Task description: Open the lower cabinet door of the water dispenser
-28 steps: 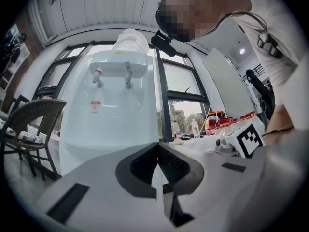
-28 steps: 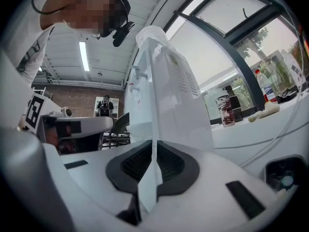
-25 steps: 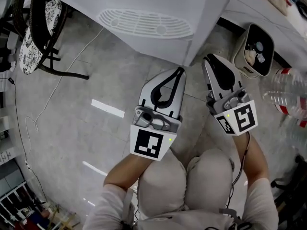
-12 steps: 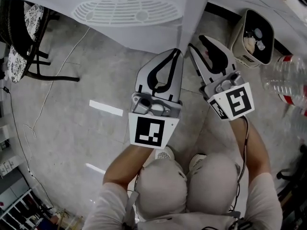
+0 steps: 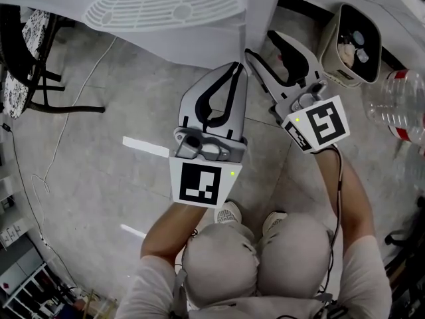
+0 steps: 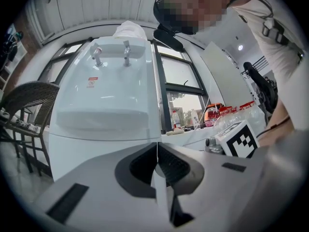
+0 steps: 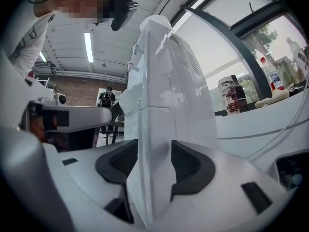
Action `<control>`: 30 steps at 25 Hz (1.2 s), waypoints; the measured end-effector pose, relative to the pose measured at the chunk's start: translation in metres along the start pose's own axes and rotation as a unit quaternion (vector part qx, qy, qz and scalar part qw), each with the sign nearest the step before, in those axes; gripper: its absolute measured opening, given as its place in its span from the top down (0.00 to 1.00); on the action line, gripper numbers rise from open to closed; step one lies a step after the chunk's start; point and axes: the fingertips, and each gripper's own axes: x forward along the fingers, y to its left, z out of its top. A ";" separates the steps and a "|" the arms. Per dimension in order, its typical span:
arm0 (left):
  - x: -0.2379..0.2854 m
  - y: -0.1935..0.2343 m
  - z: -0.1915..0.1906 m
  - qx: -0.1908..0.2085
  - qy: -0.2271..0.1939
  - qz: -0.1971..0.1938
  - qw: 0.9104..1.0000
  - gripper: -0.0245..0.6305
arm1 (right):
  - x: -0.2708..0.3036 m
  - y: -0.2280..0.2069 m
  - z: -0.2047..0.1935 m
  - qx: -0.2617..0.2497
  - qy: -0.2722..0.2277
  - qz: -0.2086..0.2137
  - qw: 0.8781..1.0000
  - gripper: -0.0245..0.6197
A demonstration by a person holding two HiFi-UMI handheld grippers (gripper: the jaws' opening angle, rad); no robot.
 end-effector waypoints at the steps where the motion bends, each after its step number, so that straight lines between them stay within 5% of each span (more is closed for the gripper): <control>1: -0.001 0.000 -0.001 -0.002 0.002 0.001 1.000 0.95 | 0.002 0.000 -0.001 -0.001 0.000 0.000 1.000 0.64; 21: -0.014 0.002 0.009 0.005 -0.016 0.000 1.000 0.96 | 0.002 -0.004 -0.001 0.021 -0.027 -0.015 0.999 0.66; 27: -0.027 0.007 0.023 0.012 -0.035 0.011 0.999 0.96 | -0.018 0.066 -0.001 -0.009 -0.033 0.075 0.997 0.69; 30: -0.047 0.013 0.036 0.027 -0.040 0.019 0.999 0.96 | -0.022 0.084 -0.006 0.000 -0.026 0.082 0.996 0.69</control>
